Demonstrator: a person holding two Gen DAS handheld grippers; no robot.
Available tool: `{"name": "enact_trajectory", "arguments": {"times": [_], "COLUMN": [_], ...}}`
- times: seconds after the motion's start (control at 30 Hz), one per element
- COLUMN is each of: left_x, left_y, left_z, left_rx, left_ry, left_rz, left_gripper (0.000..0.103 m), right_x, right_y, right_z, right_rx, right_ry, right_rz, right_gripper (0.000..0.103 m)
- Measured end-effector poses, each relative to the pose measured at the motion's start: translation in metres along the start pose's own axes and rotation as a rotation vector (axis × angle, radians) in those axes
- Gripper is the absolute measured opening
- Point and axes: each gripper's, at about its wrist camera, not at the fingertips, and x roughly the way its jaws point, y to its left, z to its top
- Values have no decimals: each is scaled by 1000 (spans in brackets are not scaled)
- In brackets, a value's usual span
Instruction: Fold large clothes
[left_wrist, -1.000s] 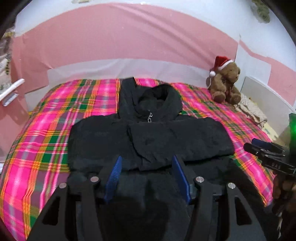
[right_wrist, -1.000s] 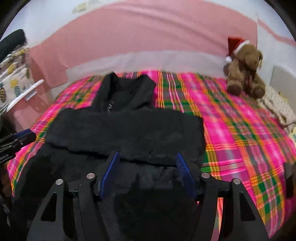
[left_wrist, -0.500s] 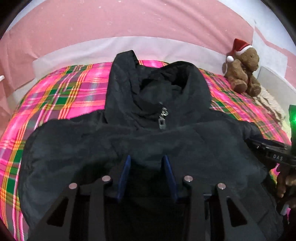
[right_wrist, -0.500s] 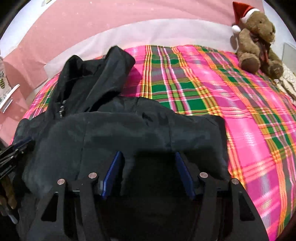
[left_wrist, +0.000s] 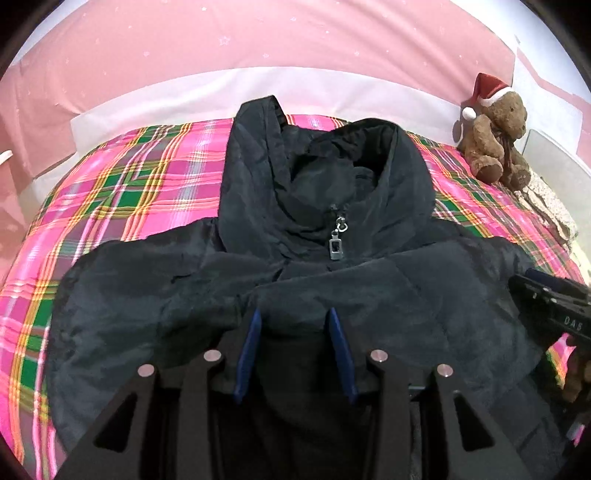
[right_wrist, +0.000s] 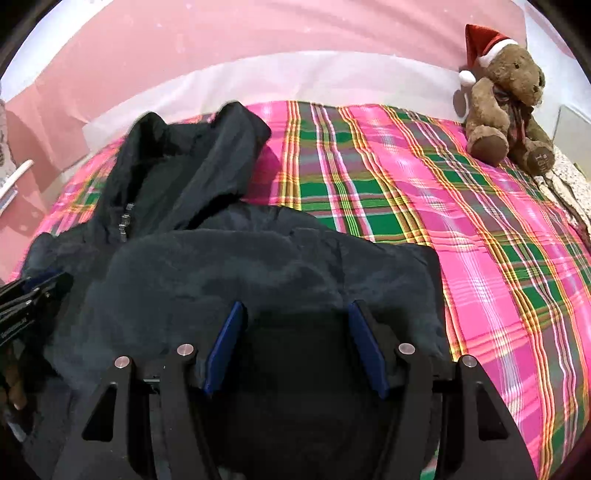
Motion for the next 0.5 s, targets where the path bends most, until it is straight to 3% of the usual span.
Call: {"name": "enact_trajectory", "arguments": {"times": [0.13, 0.27, 0.5], "left_x": [-29, -3, 10], "left_y": [-3, -4, -8], "left_z": [-8, -19, -20], "left_rx": [19, 33, 42], "left_ry": [-63, -12, -15], "left_rz": [-23, -1, 19], "left_gripper": [41, 44, 52], "right_x": [-12, 5, 17], "right_y": [5, 15, 17], "right_z": [-10, -19, -24], "right_rx": [-9, -40, -52], "right_ry": [-17, 2, 8], "right_rz": [15, -5, -16], "right_gripper": [61, 61, 61]}}
